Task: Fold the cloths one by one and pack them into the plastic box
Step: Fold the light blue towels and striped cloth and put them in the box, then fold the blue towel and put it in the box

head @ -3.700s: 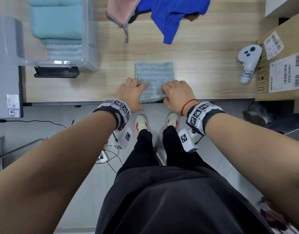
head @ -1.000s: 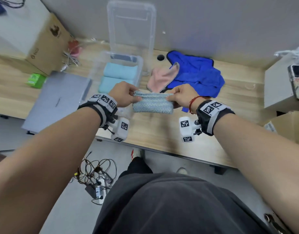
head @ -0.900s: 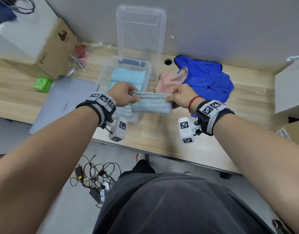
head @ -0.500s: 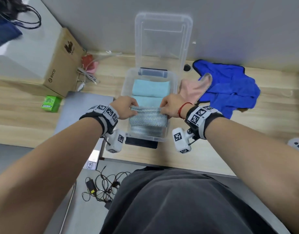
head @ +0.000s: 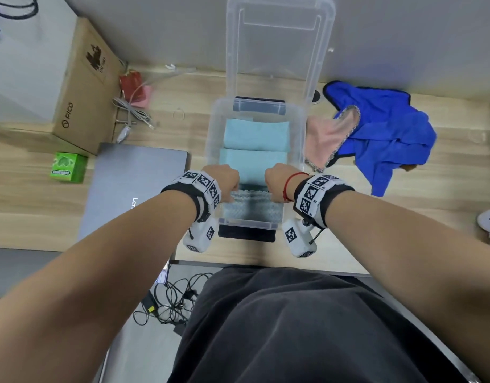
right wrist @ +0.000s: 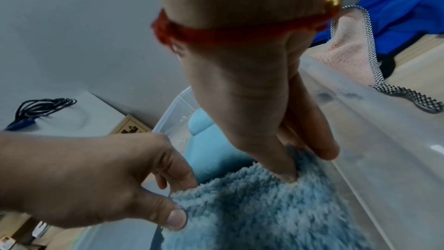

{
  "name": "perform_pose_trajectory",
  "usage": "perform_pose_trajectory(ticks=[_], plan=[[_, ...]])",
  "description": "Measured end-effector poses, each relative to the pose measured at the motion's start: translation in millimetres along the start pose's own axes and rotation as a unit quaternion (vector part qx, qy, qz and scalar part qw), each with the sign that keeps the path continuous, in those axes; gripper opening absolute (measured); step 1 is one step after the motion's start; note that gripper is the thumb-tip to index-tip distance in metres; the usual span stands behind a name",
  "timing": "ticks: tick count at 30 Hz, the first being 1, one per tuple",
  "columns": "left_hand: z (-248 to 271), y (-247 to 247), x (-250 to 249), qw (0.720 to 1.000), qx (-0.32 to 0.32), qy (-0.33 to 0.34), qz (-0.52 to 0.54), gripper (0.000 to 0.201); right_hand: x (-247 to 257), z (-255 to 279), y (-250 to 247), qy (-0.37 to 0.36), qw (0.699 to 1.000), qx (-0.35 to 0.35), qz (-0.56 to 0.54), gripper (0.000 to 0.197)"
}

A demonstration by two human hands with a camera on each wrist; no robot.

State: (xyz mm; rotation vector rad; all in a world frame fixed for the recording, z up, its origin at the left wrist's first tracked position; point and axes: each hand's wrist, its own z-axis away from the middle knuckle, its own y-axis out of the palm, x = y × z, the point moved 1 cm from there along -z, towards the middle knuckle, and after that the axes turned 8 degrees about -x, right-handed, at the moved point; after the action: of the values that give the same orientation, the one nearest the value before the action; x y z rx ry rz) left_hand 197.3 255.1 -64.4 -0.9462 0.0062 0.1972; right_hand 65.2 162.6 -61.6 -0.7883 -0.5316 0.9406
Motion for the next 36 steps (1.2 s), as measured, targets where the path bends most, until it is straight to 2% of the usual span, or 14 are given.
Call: perform_pose_trajectory(ticks=[6,11,14,16,19,25,30,33,36], plan=[[-3,2,-1,0.999,-0.031,-0.012,-0.031,0.033,0,0,7,-0.009,0.999,-0.034,0.042,0.018],[-1,-3,6,0.997,-0.063,-0.014,0.035,0.025,-7,-1,9,-0.023,0.997,-0.066,-0.018,0.005],[1,-4,10,0.990,-0.074,0.014,0.116,0.018,-11,2,5,-0.058,0.992,-0.075,-0.083,0.014],[2,-2,7,0.984,-0.055,0.060,0.158,0.022,-9,4,4,-0.076,0.990,-0.055,-0.101,0.020],[1,7,0,0.987,-0.023,0.096,0.126,0.030,-5,4,12,-0.103,0.990,0.014,-0.094,0.032],[-4,23,-1,0.994,0.032,0.093,0.040,0.037,2,-2,24,-0.120,0.990,0.074,-0.008,0.039],[-6,20,-4,0.995,0.050,0.087,0.020,0.037,4,-2,21,-0.088,0.991,0.098,0.035,0.034],[-6,15,-2,0.996,0.028,0.071,0.055,0.032,0,3,15,-0.068,0.996,0.053,0.015,0.022],[-3,-12,3,0.988,-0.048,0.046,0.138,0.020,-21,16,-5,-0.048,0.992,-0.077,-0.089,0.019]])
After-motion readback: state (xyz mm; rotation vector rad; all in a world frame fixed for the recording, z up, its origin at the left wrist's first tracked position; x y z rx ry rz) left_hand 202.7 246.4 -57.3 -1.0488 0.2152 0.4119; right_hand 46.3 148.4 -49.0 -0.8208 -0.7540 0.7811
